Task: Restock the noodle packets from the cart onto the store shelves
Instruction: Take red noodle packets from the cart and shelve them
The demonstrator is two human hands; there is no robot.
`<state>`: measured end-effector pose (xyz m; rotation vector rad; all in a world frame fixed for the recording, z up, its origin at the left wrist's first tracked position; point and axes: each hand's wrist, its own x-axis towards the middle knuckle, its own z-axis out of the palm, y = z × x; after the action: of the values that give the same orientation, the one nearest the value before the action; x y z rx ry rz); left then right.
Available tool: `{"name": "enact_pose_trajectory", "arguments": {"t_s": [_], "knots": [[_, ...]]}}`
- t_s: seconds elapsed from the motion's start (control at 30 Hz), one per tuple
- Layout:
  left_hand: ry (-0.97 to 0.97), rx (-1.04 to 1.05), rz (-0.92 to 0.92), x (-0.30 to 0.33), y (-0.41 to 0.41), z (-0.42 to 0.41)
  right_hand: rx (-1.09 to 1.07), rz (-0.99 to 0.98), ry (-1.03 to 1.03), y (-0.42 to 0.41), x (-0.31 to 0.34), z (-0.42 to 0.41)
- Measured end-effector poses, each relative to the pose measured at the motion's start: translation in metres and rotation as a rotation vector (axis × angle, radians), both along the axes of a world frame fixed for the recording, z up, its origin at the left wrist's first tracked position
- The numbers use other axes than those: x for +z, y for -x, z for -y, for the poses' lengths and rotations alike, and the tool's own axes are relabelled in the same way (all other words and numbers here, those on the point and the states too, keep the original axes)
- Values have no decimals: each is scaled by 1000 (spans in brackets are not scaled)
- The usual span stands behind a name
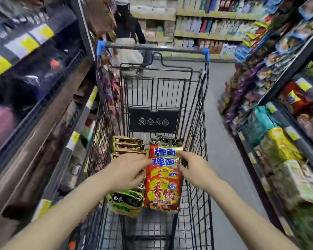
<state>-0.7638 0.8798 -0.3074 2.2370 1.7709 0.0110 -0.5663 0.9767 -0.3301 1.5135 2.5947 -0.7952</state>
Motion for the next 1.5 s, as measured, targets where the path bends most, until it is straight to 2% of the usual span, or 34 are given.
{"name": "enact_pose_trajectory", "arguments": {"t_s": [0.2, 0.37, 0.5, 0.57, 0.7, 0.83, 1.03, 1.23, 1.5], "knots": [[41, -1, 50, -83, 7, -15, -173, 84, 143, 15, -123, -4], [57, -10, 65, -125, 7, -18, -463, 39, 307, 12, -224, -4], [82, 22, 64, -142, 8, -18, -681, -63, 420, 14, -252, 8], [78, 31, 83, -149, 10, -18, -714, -94, 469, 15, -267, 12], [78, 42, 105, -159, 12, -16, -826, -167, 490, 21, -279, 21], [102, 54, 125, -166, 15, -16, -931, -128, 480, 26, -283, 23], [107, 61, 114, -173, 15, -14, -953, -30, 449, 30, -282, 23], [136, 86, 148, -176, 13, -10, -884, -139, 462, 28, -282, 31], [266, 246, 225, -181, 15, -15, -730, -48, 253, 23, -213, 31]]}}
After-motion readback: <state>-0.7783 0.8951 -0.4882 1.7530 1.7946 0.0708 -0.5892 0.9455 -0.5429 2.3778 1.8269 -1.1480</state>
